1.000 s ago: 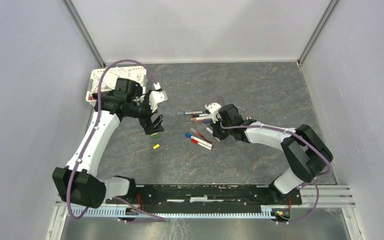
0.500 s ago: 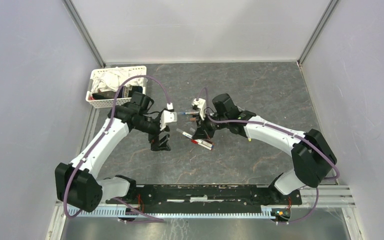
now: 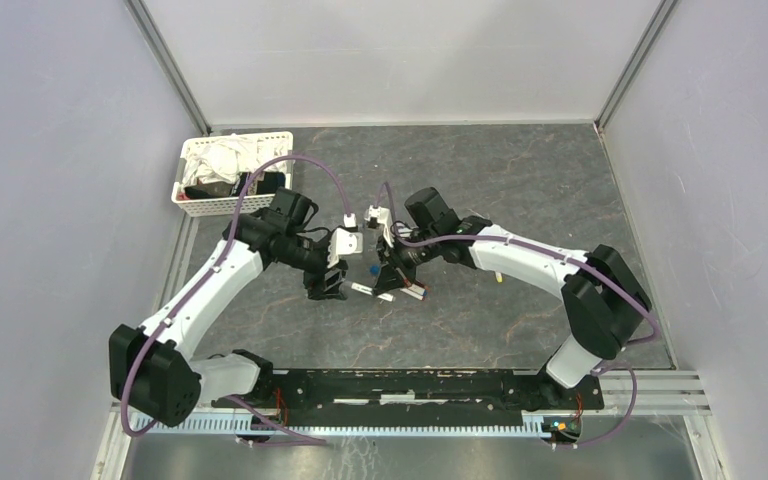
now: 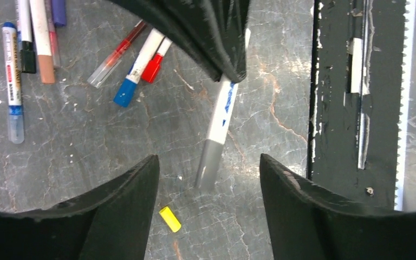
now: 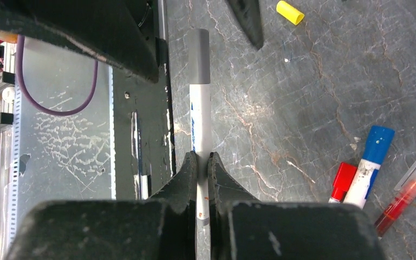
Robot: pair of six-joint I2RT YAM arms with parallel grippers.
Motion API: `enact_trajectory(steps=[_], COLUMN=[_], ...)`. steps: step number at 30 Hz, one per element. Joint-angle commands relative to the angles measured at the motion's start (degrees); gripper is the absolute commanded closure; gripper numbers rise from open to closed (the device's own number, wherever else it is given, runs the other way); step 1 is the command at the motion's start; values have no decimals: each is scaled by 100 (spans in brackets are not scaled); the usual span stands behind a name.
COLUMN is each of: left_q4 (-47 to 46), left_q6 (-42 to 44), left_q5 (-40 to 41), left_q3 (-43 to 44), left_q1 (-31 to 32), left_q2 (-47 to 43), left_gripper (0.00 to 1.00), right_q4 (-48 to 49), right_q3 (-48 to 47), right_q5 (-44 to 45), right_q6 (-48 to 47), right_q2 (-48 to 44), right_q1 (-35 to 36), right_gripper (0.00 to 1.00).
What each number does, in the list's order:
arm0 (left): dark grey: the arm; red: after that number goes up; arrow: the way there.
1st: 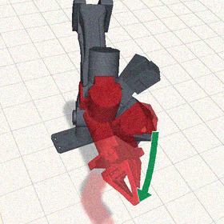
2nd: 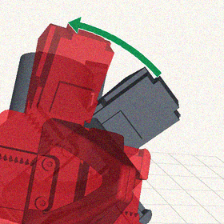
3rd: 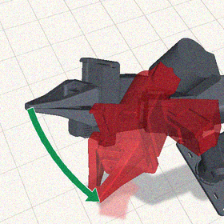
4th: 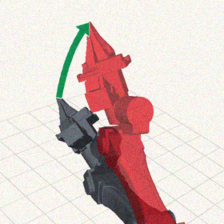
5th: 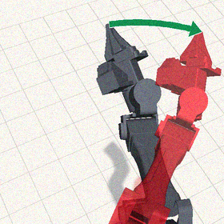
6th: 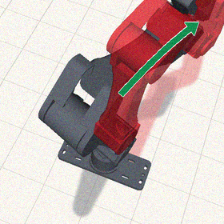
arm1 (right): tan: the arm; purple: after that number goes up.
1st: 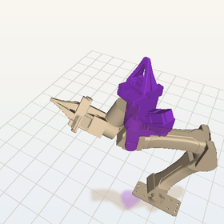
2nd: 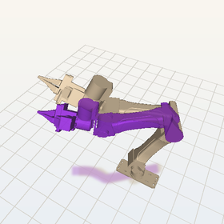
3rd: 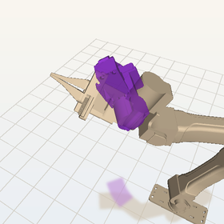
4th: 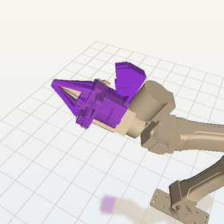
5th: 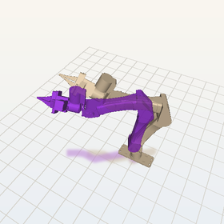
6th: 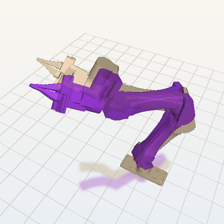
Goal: Open the pen caps
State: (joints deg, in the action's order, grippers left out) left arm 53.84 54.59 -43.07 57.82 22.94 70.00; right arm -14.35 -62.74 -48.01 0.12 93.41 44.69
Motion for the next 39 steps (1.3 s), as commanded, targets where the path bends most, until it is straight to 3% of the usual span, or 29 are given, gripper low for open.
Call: enact_trajectory(steps=[1,8,9,12,14,16,17,23,27,31,33,39], left_q4=[278,493,495,480,486,495,513,566,610,733,756,700], left_q6=[331,521,539,570,548,512,504,420,458,632,729,1157], left_q5=[-157,-31,-29,-26,-35,-83,-119,-301,-342,-207,67,1138], left_q3=[91,21,11,38,91,157,196,381,414,409,406,652], left_q1=[171,236,237,237,248,258,263,283,286,287,282,112], left_q2=[-169,-87,-78,-65,-73,-78,-80,-108,-94,-12,20,86], left_gripper=[31,57,63,96,98,98,98,98,98,98,98,98], right_q4=[139,23,12,15,135,477,695,1323,1587,1637,1540,1497], right_q3=[-384,-425,-419,-375,-333,-227,-163,-115,-185,-158,-23,1015], right_q5=[-261,-262,-253,-253,-340,-476,-572,-919,-955,-896,-804,-394], right_q6=[-21,-49,-68,-77,-23,341,495,928,1083,1083,994,886], right_q2=[95,84,82,64,65,87,126,549,700,594,465,-239], right_q1=[6,9,8,10,12,11,19,91,119,104,81,-198], right_gripper=[97,97,97,91,80,59,54,49,54,86,97,100])
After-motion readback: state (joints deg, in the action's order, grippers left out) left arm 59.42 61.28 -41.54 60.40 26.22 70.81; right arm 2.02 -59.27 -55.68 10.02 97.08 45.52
